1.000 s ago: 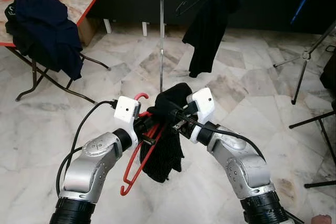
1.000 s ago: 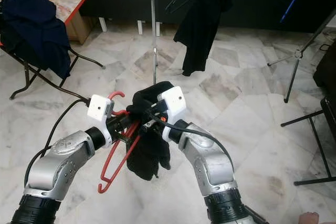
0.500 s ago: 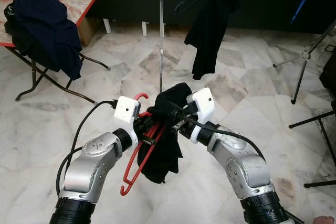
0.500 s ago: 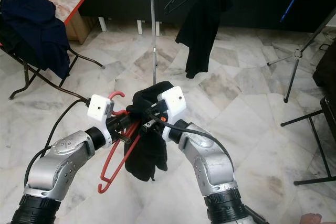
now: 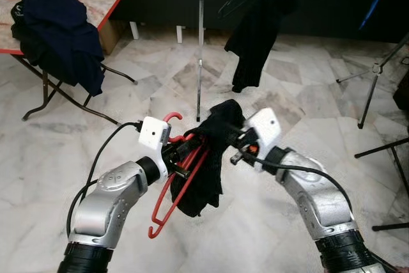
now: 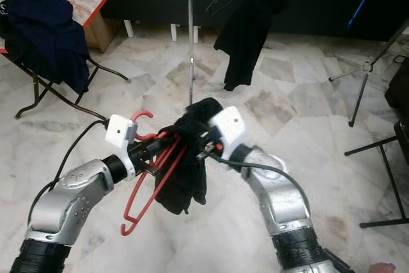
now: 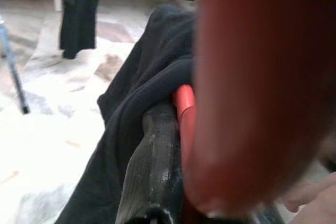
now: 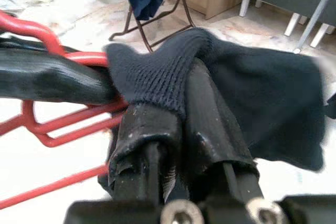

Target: Hang hanger

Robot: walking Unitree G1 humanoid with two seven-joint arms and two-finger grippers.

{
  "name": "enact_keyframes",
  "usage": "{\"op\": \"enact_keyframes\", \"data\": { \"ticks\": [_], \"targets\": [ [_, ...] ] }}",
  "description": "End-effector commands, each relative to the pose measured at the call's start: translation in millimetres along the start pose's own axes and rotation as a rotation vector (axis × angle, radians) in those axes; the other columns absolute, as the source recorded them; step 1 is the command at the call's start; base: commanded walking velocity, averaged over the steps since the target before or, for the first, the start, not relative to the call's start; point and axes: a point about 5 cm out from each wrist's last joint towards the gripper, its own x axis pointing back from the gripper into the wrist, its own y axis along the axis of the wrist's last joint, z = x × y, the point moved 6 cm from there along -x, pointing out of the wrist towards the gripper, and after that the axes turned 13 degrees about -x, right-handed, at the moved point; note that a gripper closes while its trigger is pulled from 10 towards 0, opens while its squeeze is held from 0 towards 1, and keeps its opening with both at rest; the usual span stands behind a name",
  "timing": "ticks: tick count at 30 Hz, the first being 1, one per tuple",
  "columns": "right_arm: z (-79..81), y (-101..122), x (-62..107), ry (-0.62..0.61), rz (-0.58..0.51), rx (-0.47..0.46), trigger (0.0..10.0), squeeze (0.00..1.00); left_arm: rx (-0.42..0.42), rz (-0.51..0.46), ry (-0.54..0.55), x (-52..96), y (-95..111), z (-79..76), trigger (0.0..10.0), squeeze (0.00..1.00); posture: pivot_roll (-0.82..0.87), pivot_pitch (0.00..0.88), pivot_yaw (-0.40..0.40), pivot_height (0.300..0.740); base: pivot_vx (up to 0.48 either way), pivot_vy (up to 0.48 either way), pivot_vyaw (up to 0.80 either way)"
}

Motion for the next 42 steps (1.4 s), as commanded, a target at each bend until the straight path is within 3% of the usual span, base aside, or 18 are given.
{"op": "enact_keyframes", "data": {
  "ticks": [1, 9, 15, 25, 34, 39, 40, 41, 42],
  "targets": [
    [0.7, 1.9, -0.9, 0.000, -0.012, 0.002, 10.0, 0.00, -0.006, -0.040, -0.015, 3.1, 8.9, -2.8, 10.0, 0.00, 0.01, 0.205, -0.015, 0.740, 0.000, 0.000, 0.00],
    [3.9, 11.9, -3.4, 0.029, -0.068, 0.008, 10.0, 0.00, 0.017, -0.050, -0.071, 3.6, 8.7, -13.3, 10.0, 0.00, 0.01, 0.205, -0.016, 0.740, 0.000, 0.000, 0.00],
    [32.8, 23.3, -1.7, 0.208, -0.103, 0.031, 10.0, 0.00, 0.024, -0.050, -0.114, 4.4, 7.9, -21.4, 10.0, 0.00, 0.01, 0.205, -0.017, 0.740, 0.000, 0.000, 0.00],
    [73.2, 7.9, 16.0, 0.462, -0.021, 0.086, 10.0, 0.00, 0.027, -0.054, -0.114, 5.3, 8.6, -21.2, 10.0, 0.00, 0.01, 0.207, -0.019, 0.740, 0.000, 0.000, 0.00],
    [80.8, -7.5, 36.3, 0.530, 0.048, 0.090, 10.0, 0.00, 0.032, -0.075, -0.074, 3.3, 12.1, -13.2, 10.0, 0.00, 0.00, 0.208, -0.020, 0.740, 0.000, 0.000, 0.00],
    [82.4, -8.5, 41.9, 0.553, 0.063, 0.099, 10.0, 0.00, 0.036, -0.084, -0.085, 2.4, 13.5, -16.4, 10.0, 0.00, -0.01, 0.207, -0.022, 0.740, 0.000, 0.000, 0.00],
    [80.2, -9.0, 40.4, 0.540, 0.065, 0.101, 10.0, 0.45, 0.037, -0.085, -0.089, 2.3, 13.8, -17.5, 10.0, 0.00, 0.00, 0.206, -0.023, 0.740, 0.000, 0.000, 0.00],
    [78.2, -9.3, 39.1, 0.528, 0.066, 0.103, 10.0, 0.67, 0.038, -0.087, -0.091, 2.3, 14.0, -18.2, 10.0, 0.00, 0.00, 0.206, -0.023, 0.740, 0.000, 0.000, 0.00],
    [76.6, -9.6, 37.8, 0.519, 0.067, 0.104, 10.0, 1.00, 0.038, -0.087, -0.094, 2.4, 14.0, -18.8, 10.0, 0.00, 0.00, 0.206, -0.023, 0.740, 0.000, 0.000, 0.00]
  ]
}}
